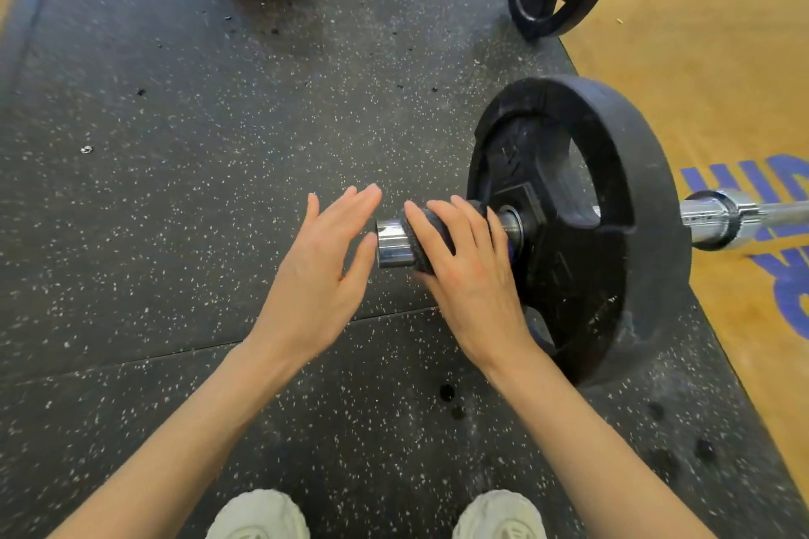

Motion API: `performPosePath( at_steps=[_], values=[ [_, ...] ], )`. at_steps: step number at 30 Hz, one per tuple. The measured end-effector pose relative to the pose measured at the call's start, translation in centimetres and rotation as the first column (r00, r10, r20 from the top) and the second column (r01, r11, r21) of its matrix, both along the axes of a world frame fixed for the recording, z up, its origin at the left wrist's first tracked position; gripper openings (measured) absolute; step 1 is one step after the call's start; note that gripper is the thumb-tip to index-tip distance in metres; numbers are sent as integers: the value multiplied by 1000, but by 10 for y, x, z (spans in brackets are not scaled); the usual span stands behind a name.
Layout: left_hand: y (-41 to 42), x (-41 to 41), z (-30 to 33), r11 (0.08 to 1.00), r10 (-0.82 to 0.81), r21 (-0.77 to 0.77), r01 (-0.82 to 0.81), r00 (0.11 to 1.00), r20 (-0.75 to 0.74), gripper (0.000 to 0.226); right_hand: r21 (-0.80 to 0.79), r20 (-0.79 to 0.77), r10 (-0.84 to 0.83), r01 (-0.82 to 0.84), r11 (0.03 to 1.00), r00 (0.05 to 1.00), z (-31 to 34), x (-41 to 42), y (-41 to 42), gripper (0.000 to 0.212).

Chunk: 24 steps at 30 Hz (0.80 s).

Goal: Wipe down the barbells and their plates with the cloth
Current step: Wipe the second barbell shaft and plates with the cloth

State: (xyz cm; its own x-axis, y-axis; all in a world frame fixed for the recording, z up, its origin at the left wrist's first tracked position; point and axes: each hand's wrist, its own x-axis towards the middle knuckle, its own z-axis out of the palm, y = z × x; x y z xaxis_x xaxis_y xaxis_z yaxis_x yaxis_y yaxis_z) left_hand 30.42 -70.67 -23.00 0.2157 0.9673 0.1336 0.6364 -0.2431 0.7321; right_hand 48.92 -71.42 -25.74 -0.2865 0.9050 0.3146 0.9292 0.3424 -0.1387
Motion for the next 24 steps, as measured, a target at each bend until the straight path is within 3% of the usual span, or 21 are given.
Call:
performPosePath(
  at_steps=[5,9,13,24],
  values=[
    [0,8,7,989,-38,131,71,970,-242,51,-13,-27,25,-26,1000,999,7,1,-8,86],
    [-2,15,15,980,-80,141,139,930,-359,60,-59,-58,44,-47,997,997,20,2,-13,73],
    [0,17,25,977,-89,133,165,888,-450,64,-66,8,70,-69,995,998,37,2,-18,74],
    [10,27,84,947,-185,178,266,909,-373,72,90,66,-55,49,995,996,111,5,-28,65]
  ],
)
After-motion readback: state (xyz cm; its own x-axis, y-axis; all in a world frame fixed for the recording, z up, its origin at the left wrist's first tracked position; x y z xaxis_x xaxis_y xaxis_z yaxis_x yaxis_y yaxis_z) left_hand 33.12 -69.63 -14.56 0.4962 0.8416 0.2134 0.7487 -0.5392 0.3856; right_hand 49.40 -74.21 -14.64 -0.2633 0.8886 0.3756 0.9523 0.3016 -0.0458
